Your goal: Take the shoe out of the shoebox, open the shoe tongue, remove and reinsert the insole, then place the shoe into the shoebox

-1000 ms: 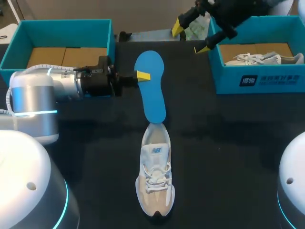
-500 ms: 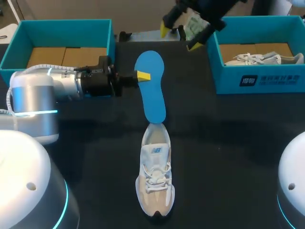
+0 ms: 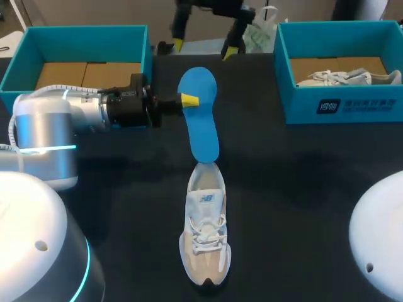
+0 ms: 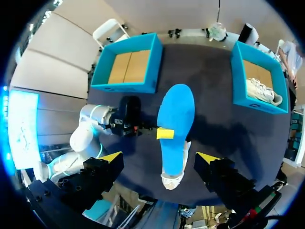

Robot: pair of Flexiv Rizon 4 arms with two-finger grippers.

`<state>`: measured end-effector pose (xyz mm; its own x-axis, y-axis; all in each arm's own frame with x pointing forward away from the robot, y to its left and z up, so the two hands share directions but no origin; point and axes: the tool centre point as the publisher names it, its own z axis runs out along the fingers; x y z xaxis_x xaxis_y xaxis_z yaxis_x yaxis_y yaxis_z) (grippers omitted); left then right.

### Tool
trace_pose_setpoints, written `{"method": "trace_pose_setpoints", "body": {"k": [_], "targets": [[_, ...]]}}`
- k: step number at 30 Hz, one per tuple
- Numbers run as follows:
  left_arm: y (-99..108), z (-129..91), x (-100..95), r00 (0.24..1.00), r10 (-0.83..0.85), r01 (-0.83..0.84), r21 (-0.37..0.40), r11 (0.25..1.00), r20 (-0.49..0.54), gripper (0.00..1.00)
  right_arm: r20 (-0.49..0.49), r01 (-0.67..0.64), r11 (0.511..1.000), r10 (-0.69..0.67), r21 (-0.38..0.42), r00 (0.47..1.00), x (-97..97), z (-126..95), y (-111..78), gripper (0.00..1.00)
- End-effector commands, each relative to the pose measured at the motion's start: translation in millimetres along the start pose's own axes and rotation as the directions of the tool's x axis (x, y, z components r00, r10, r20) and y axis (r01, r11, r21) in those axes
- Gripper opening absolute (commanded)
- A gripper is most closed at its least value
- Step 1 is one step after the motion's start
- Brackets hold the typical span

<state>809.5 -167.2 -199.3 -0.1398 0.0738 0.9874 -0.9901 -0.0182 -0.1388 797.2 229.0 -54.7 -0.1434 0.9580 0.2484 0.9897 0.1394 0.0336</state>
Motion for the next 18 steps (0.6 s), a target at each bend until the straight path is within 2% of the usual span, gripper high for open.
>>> {"method": "trace_pose_setpoints", "body": {"k": [1,18], "targets": [[0.3,-0.2,-1.0,1.0,0.0,0.0,0.0,1.0,-0.002,0.0,0.225,0.022,1.0,-0.017,-0.017,0.974,6.8,-2.1,-3.4,1.0],[0.3,-0.2,-1.0,1.0,0.0,0.0,0.0,1.0,-0.002,0.0,0.23,-0.011,0.998,0.023,-0.054,0.973,32.5,10.6,-10.4,1.0]]}}
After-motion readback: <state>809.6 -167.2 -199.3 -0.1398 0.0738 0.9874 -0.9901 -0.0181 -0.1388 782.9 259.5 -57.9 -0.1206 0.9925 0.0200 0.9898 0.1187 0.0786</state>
